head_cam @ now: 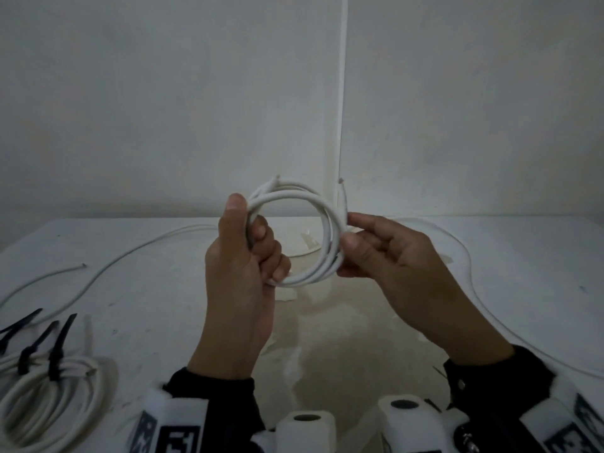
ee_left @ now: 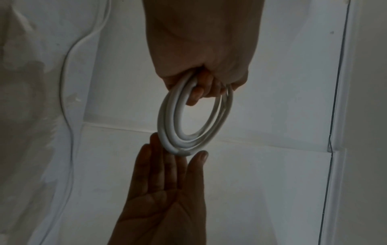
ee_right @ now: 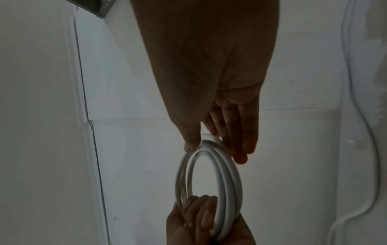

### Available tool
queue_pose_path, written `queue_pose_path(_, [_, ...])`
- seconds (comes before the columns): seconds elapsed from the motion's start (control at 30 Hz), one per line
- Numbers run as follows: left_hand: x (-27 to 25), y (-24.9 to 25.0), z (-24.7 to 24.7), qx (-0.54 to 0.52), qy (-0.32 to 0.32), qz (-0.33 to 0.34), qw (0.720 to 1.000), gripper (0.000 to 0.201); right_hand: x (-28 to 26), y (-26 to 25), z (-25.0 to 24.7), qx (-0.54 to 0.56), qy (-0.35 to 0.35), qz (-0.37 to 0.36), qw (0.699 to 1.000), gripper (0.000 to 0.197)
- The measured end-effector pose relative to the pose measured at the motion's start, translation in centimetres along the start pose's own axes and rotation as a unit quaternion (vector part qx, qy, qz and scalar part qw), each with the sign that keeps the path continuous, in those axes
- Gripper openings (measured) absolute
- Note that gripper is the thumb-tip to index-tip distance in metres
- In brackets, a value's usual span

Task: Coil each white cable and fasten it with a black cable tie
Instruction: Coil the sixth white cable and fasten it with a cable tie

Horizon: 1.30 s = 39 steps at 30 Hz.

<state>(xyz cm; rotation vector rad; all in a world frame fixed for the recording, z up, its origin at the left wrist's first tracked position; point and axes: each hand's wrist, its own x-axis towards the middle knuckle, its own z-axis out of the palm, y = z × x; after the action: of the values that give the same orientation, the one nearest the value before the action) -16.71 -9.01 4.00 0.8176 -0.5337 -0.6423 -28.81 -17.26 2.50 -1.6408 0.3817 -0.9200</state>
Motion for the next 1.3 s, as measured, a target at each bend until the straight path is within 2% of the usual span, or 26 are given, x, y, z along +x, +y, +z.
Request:
queue_pose_path(0.1, [-0.3,-0.4,0.3,0.017,-0.015,-0.006,1.000,0.043,-0.1,0.1,0.4,-0.059,-0.008,-0.020,0.998,0.043])
queue_pose_path(0.17, [-0.6,-0.7,0.6,0.027,-0.021,-0.020,0.999,0.044,-0.3,0.1,0.4,-0.117,-0.009,-0.052,0.992,0.024])
queue_pose_path(0.23, [-0.8,-0.9,0.8,0.040,-0.030,-0.030,0.998,0.044,-0.4,0.0,0.1,-0.129,-0.002,-0.068,0.989,0.017])
queue_pose_path(0.37, [-0.9,-1.0,1.1,0.046,-0.031,-0.033,0.998,0.044,-0.3,-0.6,-0.2,-0.048,-0.005,-0.061,0.997,0.016])
queue_pose_path(0.47, [-1.0,-1.0,1.2,0.040,-0.032,-0.039,0.998,0.043,-0.4,-0.9,-0.4,0.003,-0.040,-0.021,0.999,0.023])
queue_pose_path(0.63, [-1.0,-0.9,1.5,0.031,-0.032,-0.051,0.998,0.042,-0.5,-1.1,-0.9,0.064,-0.084,0.021,0.994,0.023])
queue_pose_path(0.73, [-1.0,-0.7,1.5,0.036,-0.023,-0.038,0.998,0.043,-0.4,-1.0,0.1,0.065,-0.052,0.039,0.996,0.027])
queue_pose_path(0.83, [-1.2,-0.9,1.5,0.041,-0.016,-0.020,0.999,0.044,-0.5,-0.6,1.5,-0.058,0.030,-0.016,0.998,0.020])
queue_pose_path(0.9, [-1.3,-1.1,1.5,0.037,-0.012,-0.022,0.999,0.045,-0.6,-0.5,1.6,-0.097,0.057,-0.043,0.993,0.019])
queue_pose_path(1.0, [-1.3,-1.4,1.6,0.032,-0.007,-0.027,0.999,0.044,-0.6,-0.9,1.2,-0.105,0.048,-0.055,0.992,0.007])
queue_pose_path(1.13, [-1.4,-1.4,1.6,0.040,-0.013,-0.027,0.999,0.044,-0.6,-1.2,0.9,-0.116,0.036,-0.071,0.990,0.015])
queue_pose_path(1.3, [-1.4,-1.4,1.7,0.057,-0.029,-0.031,0.997,0.043,-0.5,-1.6,0.2,-0.071,0.011,0.017,0.997,0.017])
